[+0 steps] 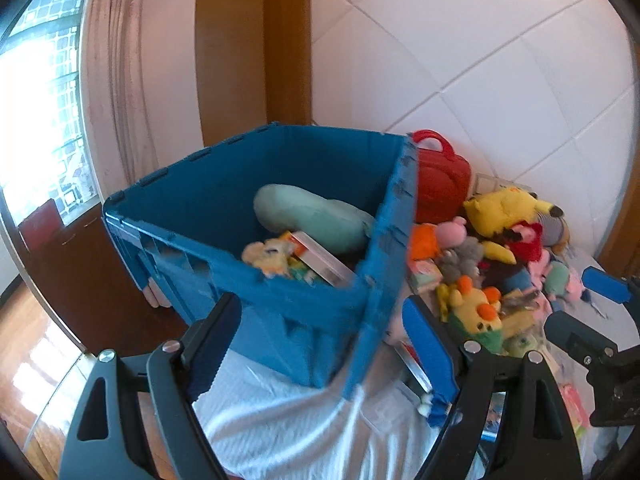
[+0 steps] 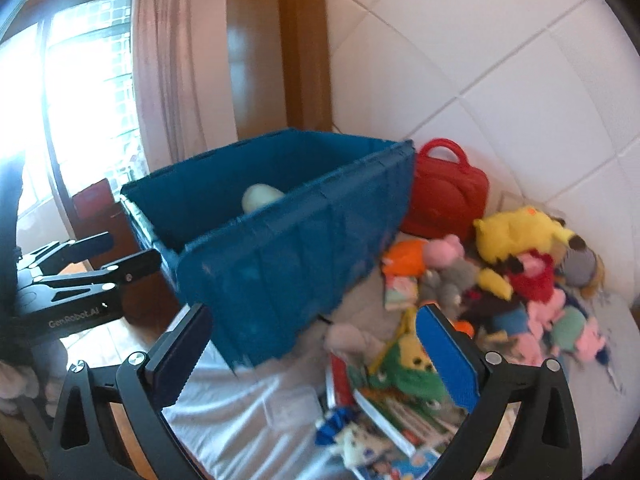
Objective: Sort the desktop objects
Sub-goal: 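Release both items into the crate and withdraw both tools, then grasp the pink tissue pack with the left tool while the right tool grasps the wipes pack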
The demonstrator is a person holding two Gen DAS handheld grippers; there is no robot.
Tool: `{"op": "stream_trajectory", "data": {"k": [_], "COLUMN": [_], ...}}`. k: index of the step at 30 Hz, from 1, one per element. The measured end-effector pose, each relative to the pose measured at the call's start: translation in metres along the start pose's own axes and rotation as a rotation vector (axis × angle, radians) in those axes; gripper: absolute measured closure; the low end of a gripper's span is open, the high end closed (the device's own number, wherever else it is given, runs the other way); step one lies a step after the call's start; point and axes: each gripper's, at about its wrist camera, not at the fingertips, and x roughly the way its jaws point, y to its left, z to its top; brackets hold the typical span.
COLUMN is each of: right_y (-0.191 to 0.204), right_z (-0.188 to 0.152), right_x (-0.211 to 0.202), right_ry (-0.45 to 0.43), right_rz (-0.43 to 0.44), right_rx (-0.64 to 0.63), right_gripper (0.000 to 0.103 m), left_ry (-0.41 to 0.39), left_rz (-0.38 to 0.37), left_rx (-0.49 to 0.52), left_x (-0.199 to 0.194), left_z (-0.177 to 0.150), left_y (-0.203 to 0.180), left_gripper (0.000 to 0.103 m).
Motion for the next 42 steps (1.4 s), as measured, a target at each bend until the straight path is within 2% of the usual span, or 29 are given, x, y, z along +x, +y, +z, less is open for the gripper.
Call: {"op": "stream_trajectory", "data": {"k": [6,12,17,24,31,32,34,37,42], "right_y": [-0.032,-0.075,-0.114,-0.159,-0.189,-0.193,-0.198,-0.207,-0.227], "right_z": [-0.041,-0.085,-0.122,-0.164,-0.209,-0.216,-0.229,-0.247,-0.259], "right_x": [-0.039,-0.070,-0.090,-0.114,-0.125,-0.126,-0.126,-0.126,-0.117], "right_ry": [0.014,0.050,0.105,0.165,0.271,0.287,0.312,0.353,0.394], "right_rz": [-0.056,-0.140,-0.237,-0.379,-0.504,-0.520,-0.532,-0.525,-0.460], "right_rx": [0.050,0.124,0.212,0.340,0.455,0.472,0.492,0.503,0.454], "right_gripper": [0.000,0.000,0.000,0.000,0.001,0.004,0.008,0.008,0.008], "left_ry": [0.015,0.070,0.142,0.208,0.292,0.299,0.313,0.352,0.382], "left_rz": [-0.057,-0.128,-0.174,-0.254,-0.386,-0.405,-0.417,-0.429,-0.412], "left_rx": [0.041,0.094,0.146,0.191,0.280,0.294,0.308,0.329,0.294], "left_x": [-0.020,-0.023,-0.012,0.011,0.037,0.040,0.044,0.045,0.038], "left_z": [-0.029,-0.061,-0.082,-0.092,-0.110,-0.115,-0.124,-0.135,-0.153], "left_y": [-0.038,-0.073,-0.101,-0.132,-0.180,-0.188,-0.203,-0.224,-0.261], "left_gripper": [0.020,0.020,0.020,0.020,0.020,0.020,0.020,0.020,0.020]}}
